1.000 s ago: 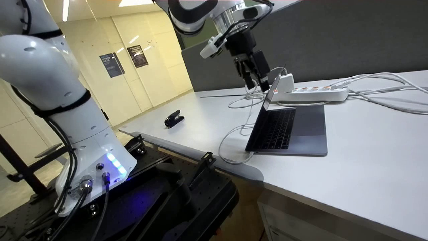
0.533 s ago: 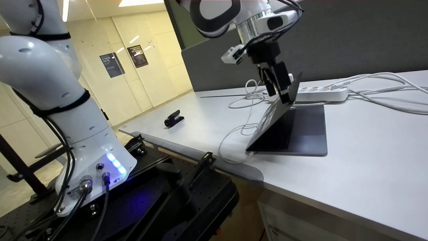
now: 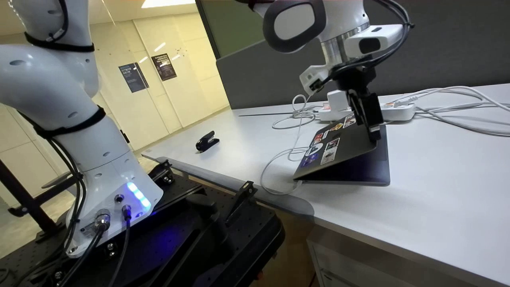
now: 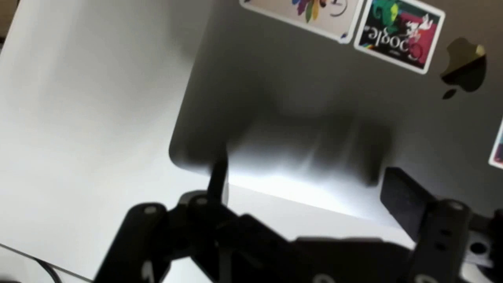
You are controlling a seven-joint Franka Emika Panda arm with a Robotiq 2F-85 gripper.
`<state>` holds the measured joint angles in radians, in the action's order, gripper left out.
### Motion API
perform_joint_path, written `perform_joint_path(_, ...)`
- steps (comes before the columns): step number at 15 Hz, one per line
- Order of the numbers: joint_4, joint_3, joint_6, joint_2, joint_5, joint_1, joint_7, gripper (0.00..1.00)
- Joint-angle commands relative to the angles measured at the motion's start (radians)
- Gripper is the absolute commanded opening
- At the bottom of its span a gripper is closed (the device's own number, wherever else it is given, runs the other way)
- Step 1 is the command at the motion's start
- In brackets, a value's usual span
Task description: Close the laptop fully
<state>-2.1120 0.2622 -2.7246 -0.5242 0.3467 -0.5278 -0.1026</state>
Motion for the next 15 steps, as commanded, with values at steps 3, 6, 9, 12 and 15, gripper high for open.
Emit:
perform_joint_path(3, 0.181, -0.032, 0.036, -0.17, 0.024, -0.079, 0.063, 1.0)
perform_joint_path(6, 0.233, -0.044, 0.035, -0.232, 0.017, -0.107, 0.077, 1.0)
perform_joint_path(9, 0.275, -0.053, 0.04, -0.276, 0.005, -0.128, 0.08, 1.0)
perform_joint_path(12, 0.305, -0.054, 0.044, -0.303, -0.005, -0.136, 0.084, 1.0)
perform_joint_path(15, 0.328, -0.055, 0.046, -0.32, -0.015, -0.141, 0.075, 1.0)
